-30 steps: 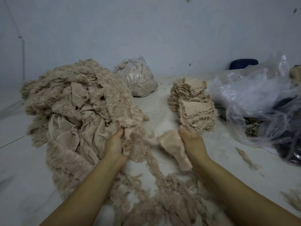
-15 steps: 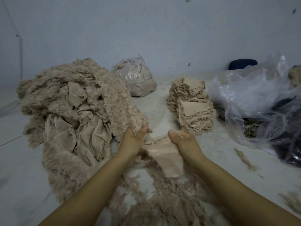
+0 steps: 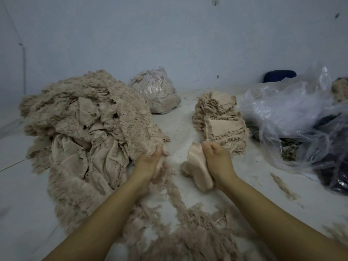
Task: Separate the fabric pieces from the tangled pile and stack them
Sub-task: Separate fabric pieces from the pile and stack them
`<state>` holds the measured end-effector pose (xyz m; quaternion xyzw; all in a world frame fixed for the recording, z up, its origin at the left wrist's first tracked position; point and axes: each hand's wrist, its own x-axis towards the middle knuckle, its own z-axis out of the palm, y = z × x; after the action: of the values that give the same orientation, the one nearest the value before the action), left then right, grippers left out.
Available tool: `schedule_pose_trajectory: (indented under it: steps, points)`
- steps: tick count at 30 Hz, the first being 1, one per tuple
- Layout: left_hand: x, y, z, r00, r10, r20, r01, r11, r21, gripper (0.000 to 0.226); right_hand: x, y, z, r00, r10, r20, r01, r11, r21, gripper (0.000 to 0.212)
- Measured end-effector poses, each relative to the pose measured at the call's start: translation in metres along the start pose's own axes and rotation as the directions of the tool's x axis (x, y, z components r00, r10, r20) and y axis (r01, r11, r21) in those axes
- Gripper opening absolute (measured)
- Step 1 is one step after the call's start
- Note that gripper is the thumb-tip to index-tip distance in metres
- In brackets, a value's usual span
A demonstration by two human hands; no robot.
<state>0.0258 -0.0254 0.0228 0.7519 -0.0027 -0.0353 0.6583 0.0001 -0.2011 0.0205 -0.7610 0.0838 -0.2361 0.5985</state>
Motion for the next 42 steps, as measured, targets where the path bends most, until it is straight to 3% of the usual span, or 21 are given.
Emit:
schedule_pose_trajectory:
  steps: [3, 8, 11, 14, 16, 18, 20, 23, 25, 28, 31, 34, 38, 39, 42]
  points:
    - [-0.007, 0.007, 0.018, 0.997, -0.020, 0.070, 0.022, 0.999, -0.030, 0.063, 0.010, -0.008, 0.013, 1.000, -0.023, -0.003, 0.023, 1.000, -0.016, 0.040]
    - [0.002, 0.005, 0.013, 0.997, -0.080, -0.012, 0.078, 0.993, -0.089, 0.060, 0.032, 0.007, -0.004, 0.977, 0.075, -0.197, -0.100, 0.988, -0.120, 0.037]
    - [0.002, 0.002, 0.006, 0.994, -0.105, 0.040, 0.110, 0.987, -0.120, 0.055, 0.029, 0.026, -0.020, 0.975, 0.180, -0.131, -0.210, 0.941, -0.265, 0.026]
    - [-0.001, 0.001, 0.007, 0.987, -0.120, 0.106, 0.141, 0.965, -0.221, 0.041, 0.017, 0.028, -0.024, 0.996, -0.009, -0.091, -0.037, 0.871, -0.489, 0.026]
    - [-0.005, 0.001, 0.011, 0.974, -0.114, 0.198, 0.174, 0.931, -0.321, 0.038, 0.006, 0.016, -0.018, 0.998, -0.053, -0.026, 0.041, 0.937, -0.347, 0.028]
    - [-0.009, 0.002, 0.015, 0.945, -0.081, 0.318, 0.200, 0.911, -0.362, 0.034, -0.009, 0.002, -0.007, 0.981, 0.102, 0.166, -0.092, 0.994, -0.062, 0.033]
    - [-0.014, 0.004, 0.019, 0.919, -0.048, 0.392, 0.186, 0.928, -0.321, 0.029, -0.017, -0.004, 0.000, 0.933, 0.179, 0.311, -0.229, 0.964, 0.132, 0.032]
    - [-0.016, 0.004, 0.019, 0.966, 0.030, 0.257, 0.027, 0.977, -0.213, 0.021, -0.016, -0.002, 0.002, 0.969, 0.113, 0.218, -0.170, 0.950, 0.261, 0.028]
    - [-0.017, 0.004, 0.017, 0.987, 0.065, 0.149, -0.039, 0.984, -0.174, 0.019, -0.015, 0.003, 0.004, 0.988, 0.084, 0.132, -0.115, 0.960, 0.256, 0.035]
    - [-0.018, 0.005, 0.009, 0.999, 0.037, 0.033, -0.029, 0.978, -0.205, 0.017, -0.015, 0.010, -0.002, 0.991, 0.130, 0.045, -0.136, 0.973, 0.184, 0.039]
    - [-0.015, 0.004, -0.003, 0.999, 0.016, -0.051, -0.024, 0.984, -0.174, 0.018, -0.016, 0.012, -0.016, 0.975, 0.175, 0.138, -0.179, 0.984, 0.020, 0.044]
    - [-0.017, 0.003, -0.002, 0.997, 0.027, 0.066, -0.015, 0.984, -0.175, 0.021, -0.022, 0.002, -0.015, 0.967, 0.181, 0.177, -0.175, 0.983, -0.051, 0.057]
    - [-0.029, 0.005, 0.010, 0.923, 0.122, 0.365, -0.056, 0.981, -0.186, 0.034, -0.035, -0.011, 0.005, 0.925, 0.061, 0.374, -0.101, 0.991, 0.087, 0.038]
    - [-0.028, 0.005, 0.011, 0.929, 0.147, 0.339, -0.098, 0.983, -0.157, 0.038, -0.037, -0.011, 0.008, 0.912, 0.039, 0.407, -0.098, 0.987, 0.124, 0.025]
    - [-0.015, 0.004, 0.002, 0.992, 0.124, -0.006, -0.124, 0.992, 0.003, 0.044, -0.038, -0.009, 0.008, 0.939, 0.075, 0.335, -0.133, 0.979, 0.154, 0.021]
